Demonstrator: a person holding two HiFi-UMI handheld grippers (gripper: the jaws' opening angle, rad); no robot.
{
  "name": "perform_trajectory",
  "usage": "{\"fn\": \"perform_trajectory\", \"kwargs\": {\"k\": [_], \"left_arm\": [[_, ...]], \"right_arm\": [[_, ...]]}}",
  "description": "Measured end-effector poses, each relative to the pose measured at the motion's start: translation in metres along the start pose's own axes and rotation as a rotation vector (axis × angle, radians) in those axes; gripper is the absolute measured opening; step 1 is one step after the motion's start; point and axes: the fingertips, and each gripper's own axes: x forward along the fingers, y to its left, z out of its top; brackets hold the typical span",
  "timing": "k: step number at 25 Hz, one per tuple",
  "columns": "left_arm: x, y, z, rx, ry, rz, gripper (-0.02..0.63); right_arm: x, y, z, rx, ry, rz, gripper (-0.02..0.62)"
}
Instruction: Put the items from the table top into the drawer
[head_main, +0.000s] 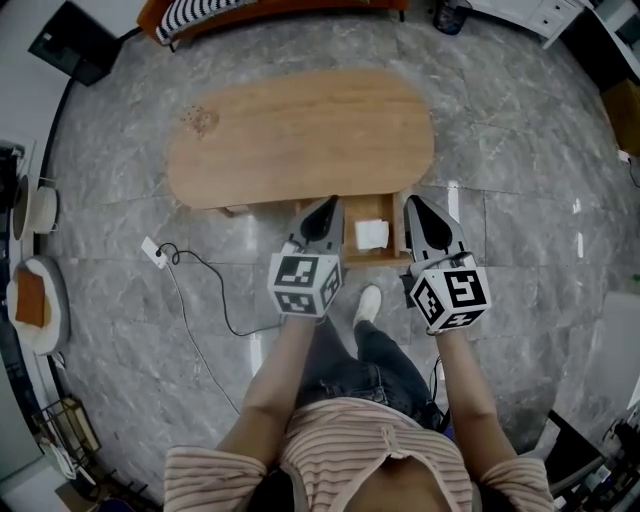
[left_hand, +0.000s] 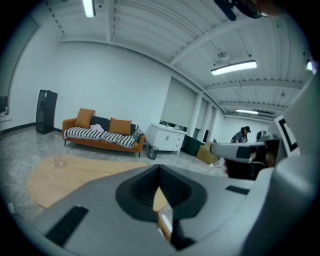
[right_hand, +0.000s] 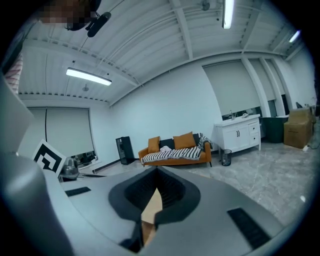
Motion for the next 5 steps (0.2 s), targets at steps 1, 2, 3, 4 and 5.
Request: {"fn": "perform_trajectory", "kwargs": {"k": [1, 2, 3, 4, 5], "left_arm": [[-0.003, -0.003, 0.004, 0.01, -0.009, -0.002, 0.013], [-0.006, -0.007, 0.009, 0.02, -0.017, -0.004, 0.014], [-0.01, -0.01, 0.012, 0.027, -0.024, -0.007, 0.013], [-0.014, -0.013, 0.015, 0.032, -0.03, -0.009, 0.012], [-0.018, -0.016, 0.019, 0.037, -0.036, -0.012, 0.012]], "right_arm": [[-0.004, 0.001, 0.002, -0.001, -0.004, 0.001, 0.008], [-0.008, 0.002, 0.005, -0.001, -0.008, 0.0, 0.008], [-0.012, 0.004, 0.007, -0.001, -0.013, -0.002, 0.008], [-0.016, 0.005, 0.01, 0.0, -0.017, -0.004, 0.008], [-0.02, 0.006, 0.012, 0.001, -0.022, -0.006, 0.008]]}}
